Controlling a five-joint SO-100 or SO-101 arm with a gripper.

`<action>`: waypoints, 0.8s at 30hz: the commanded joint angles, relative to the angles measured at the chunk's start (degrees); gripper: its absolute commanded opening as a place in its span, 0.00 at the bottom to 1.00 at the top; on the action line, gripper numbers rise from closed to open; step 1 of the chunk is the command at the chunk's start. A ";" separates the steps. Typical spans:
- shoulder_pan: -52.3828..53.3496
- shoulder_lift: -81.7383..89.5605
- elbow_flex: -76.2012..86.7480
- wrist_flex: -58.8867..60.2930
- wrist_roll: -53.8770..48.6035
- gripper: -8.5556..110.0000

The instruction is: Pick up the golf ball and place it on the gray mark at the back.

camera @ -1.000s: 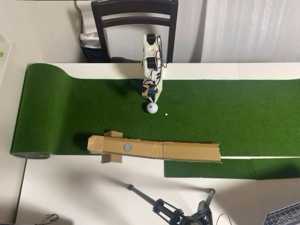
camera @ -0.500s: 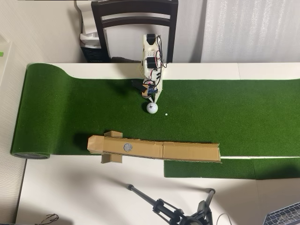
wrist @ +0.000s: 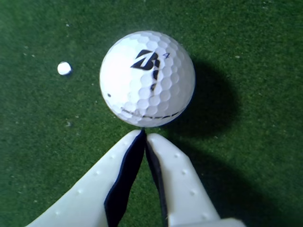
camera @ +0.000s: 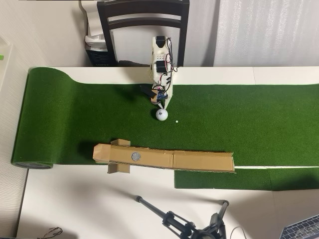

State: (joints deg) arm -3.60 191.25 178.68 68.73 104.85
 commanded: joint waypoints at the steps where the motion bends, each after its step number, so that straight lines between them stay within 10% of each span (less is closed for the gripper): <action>1: 0.26 4.57 4.39 0.26 -0.18 0.08; 24: -0.35 4.31 4.39 0.26 -0.35 0.11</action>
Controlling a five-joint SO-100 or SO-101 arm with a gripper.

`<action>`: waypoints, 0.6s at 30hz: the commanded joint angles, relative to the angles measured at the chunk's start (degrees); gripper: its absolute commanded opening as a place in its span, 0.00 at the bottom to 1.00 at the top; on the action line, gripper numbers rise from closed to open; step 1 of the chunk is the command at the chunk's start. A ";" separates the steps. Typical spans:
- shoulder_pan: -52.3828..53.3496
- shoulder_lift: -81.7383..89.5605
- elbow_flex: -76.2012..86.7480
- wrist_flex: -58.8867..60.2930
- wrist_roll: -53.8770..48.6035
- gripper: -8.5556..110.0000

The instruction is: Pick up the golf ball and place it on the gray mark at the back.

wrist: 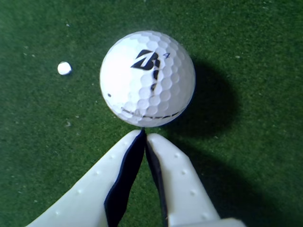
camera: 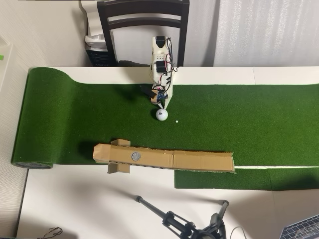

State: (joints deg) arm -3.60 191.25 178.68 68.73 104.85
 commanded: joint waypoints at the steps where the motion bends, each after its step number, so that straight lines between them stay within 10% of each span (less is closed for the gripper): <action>1: -0.35 4.39 4.39 0.26 -0.35 0.14; 18: -10.02 4.48 4.39 0.26 -0.35 0.31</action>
State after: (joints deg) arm -11.87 191.25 178.68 68.73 104.85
